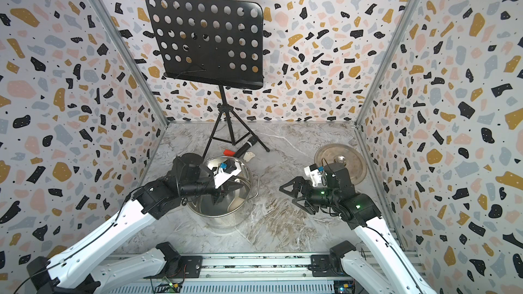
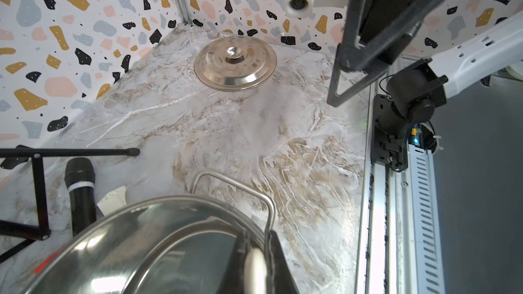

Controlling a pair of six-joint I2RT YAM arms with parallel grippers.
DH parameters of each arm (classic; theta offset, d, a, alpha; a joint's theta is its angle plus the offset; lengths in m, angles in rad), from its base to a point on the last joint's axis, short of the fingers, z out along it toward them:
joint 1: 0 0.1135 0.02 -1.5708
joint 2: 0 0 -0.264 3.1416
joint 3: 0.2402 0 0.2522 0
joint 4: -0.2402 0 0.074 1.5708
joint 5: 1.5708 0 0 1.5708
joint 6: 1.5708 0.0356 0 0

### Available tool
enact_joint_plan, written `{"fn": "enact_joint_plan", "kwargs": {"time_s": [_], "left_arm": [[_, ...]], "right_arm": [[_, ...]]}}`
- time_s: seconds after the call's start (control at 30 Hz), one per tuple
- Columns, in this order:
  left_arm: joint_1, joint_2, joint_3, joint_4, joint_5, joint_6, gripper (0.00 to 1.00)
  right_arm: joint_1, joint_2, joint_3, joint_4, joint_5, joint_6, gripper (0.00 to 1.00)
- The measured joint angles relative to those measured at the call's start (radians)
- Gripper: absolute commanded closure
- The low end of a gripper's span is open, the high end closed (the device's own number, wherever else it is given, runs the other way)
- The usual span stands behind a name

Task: Stir the soup with a spoon
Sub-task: Stir the soup in the pan with a stick.

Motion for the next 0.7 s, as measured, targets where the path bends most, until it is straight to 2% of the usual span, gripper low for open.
{"fn": "enact_joint_plan", "kwargs": {"time_s": [0.17, 0.33, 0.53, 0.7], "left_arm": [[-0.004, -0.167, -0.118, -0.053, -0.095, -0.063, 1.00], [0.016, -0.254, -0.154, -0.082, -0.288, -0.174, 1.00], [0.130, -0.204, -0.118, -0.134, -0.535, -0.282, 1.00], [0.180, -0.093, -0.050, -0.126, -0.636, -0.287, 1.00]], "right_arm": [[0.000, 0.006, 0.000, 0.001, 0.000, 0.000, 0.00], [0.000, 0.024, 0.000, 0.011, 0.000, 0.000, 0.00], [0.000, 0.032, 0.000, 0.015, -0.002, 0.000, 0.00], [0.000, 0.029, 0.000, 0.015, -0.002, 0.000, 0.00]]}}
